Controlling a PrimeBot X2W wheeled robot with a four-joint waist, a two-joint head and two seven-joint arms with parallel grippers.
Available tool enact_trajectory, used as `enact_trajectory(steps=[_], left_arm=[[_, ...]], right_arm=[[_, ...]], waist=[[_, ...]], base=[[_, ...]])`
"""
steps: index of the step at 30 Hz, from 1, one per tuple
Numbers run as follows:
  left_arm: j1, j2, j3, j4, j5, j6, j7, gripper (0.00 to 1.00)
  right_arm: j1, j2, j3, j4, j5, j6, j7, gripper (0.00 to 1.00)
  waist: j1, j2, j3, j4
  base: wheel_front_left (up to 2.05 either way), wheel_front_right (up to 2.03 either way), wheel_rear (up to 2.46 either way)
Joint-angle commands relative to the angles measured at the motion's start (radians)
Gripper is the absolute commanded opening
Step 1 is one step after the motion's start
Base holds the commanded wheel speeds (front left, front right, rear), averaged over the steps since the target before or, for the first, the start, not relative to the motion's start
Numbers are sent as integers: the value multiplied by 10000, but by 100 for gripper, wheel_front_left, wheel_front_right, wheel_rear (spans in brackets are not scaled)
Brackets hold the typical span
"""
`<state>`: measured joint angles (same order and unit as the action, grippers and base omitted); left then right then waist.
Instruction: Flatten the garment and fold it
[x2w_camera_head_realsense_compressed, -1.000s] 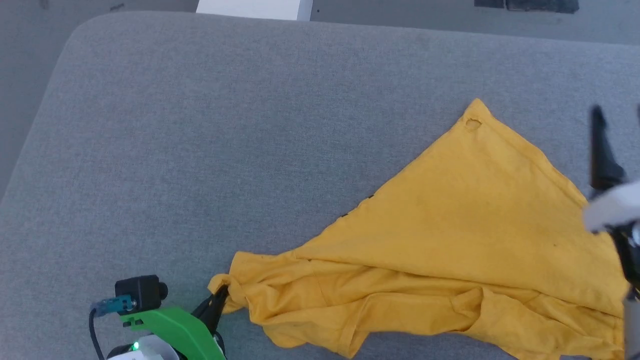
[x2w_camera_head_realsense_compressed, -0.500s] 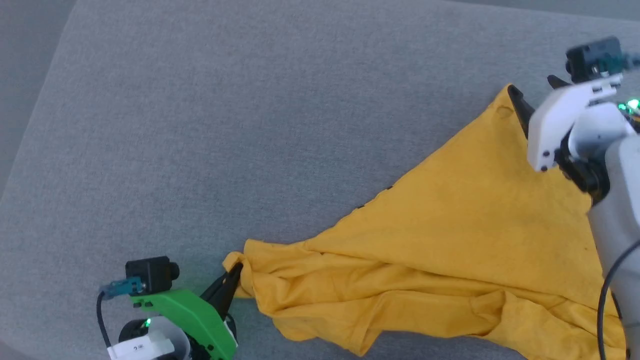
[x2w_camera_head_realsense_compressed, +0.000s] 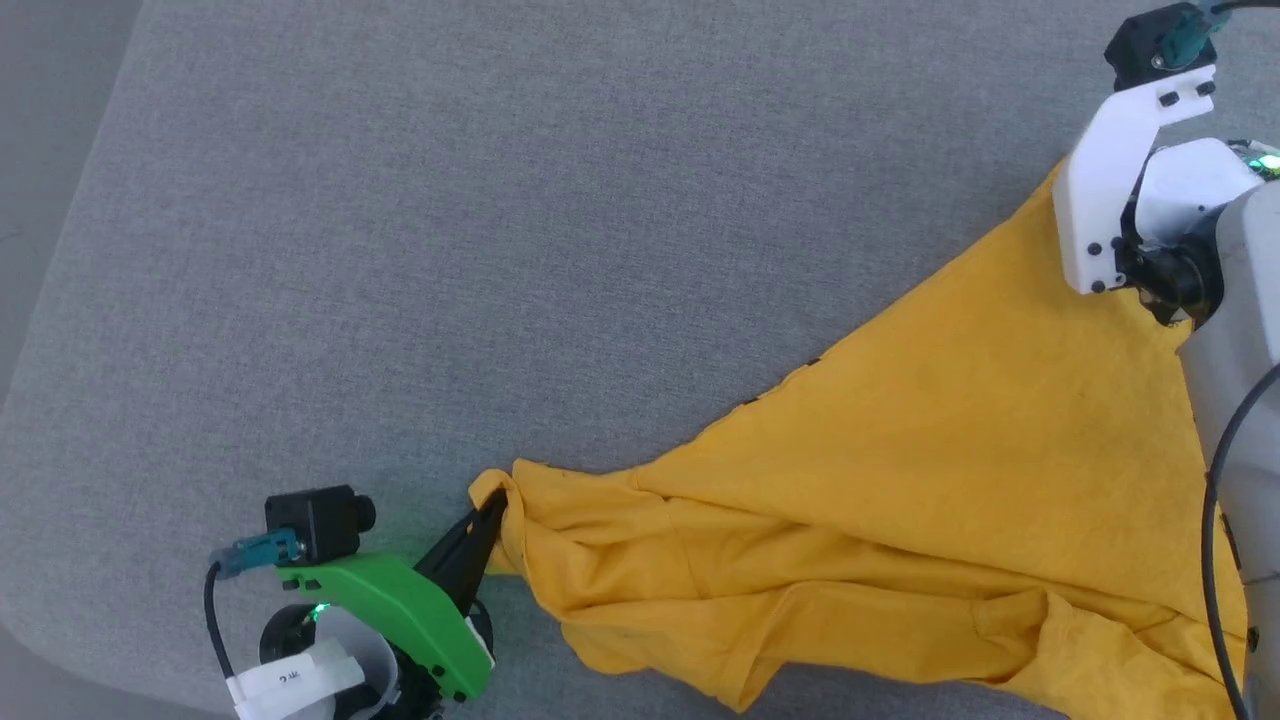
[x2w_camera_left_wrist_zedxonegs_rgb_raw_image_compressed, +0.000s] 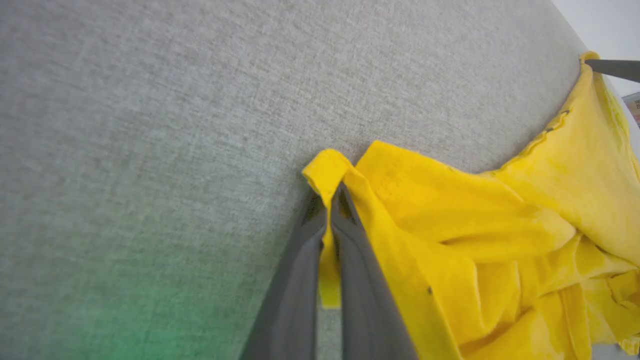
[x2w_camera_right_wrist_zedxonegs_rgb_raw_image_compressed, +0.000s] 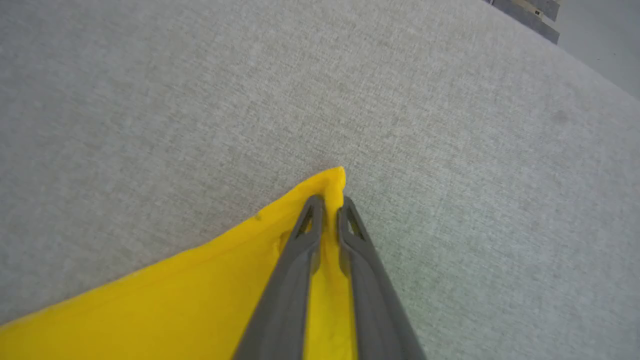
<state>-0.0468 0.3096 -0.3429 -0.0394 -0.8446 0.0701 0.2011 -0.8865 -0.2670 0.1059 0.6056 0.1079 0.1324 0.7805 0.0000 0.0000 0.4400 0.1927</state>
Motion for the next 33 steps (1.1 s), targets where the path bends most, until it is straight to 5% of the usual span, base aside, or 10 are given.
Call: enact_trajectory(steps=[1,9,16,24,33], left_arm=[[-23,-27,-41,366,35,74,82,0],[385,218,180,277,70,258,-106,0],[611,459,507,-127,214,298,-601,0],[-69,930,962,-969,737,91,-1355,0],[-3047,1616,1473,-2147,1123,-233,-1118,0]], right_arm=[[393,-33,-98,-65,-49,-17,-310,0],[2830,658,-1221,-1848,808,-17,-4517,0],[5466,1317,-2162,-3838,1358,-17,-6253,0],[7272,1539,-3054,-6329,1383,-17,-5926,0],[6265,272,-3072,-9115,1073,-17,-3792,0]], waist=[[0,0,-108,-53],[0,0,-1098,-675],[0,0,-1880,-1347],[0,0,-2369,-1909],[0,0,-2388,-2291]], base=[[0,0,0],[0,0,0],[0,0,0],[0,0,0],[0,0,0]])
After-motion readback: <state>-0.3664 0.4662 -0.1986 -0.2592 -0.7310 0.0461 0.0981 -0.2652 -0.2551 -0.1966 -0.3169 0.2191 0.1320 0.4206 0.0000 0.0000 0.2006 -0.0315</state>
